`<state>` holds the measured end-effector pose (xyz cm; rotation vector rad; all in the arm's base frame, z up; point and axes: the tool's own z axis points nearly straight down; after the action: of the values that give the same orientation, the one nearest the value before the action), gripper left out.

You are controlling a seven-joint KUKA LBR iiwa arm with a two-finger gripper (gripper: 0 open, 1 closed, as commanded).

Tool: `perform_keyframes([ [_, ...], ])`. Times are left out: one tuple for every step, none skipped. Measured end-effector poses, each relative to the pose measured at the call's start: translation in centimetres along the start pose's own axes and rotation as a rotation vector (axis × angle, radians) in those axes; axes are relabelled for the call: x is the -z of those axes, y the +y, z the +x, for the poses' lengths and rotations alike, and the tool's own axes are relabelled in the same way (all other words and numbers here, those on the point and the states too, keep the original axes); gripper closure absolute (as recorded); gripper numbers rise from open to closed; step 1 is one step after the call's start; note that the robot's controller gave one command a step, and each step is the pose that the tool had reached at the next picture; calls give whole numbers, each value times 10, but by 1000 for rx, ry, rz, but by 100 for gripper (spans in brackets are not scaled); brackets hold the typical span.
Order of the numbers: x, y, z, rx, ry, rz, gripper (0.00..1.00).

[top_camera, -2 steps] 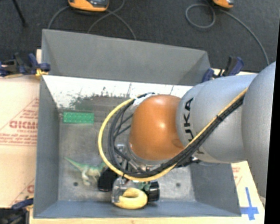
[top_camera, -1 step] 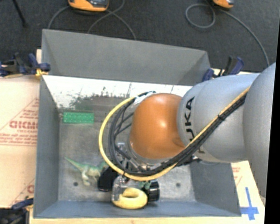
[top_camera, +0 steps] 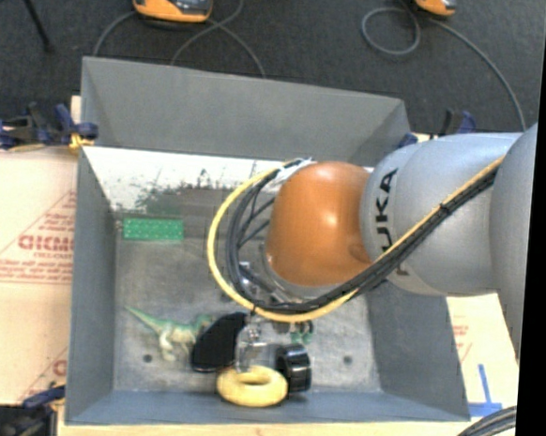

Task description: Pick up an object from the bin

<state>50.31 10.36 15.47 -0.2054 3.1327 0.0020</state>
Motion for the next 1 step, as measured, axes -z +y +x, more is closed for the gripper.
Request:
perform_keyframes([
  [-13, -19, -25, 71, -2, 2, 0],
])
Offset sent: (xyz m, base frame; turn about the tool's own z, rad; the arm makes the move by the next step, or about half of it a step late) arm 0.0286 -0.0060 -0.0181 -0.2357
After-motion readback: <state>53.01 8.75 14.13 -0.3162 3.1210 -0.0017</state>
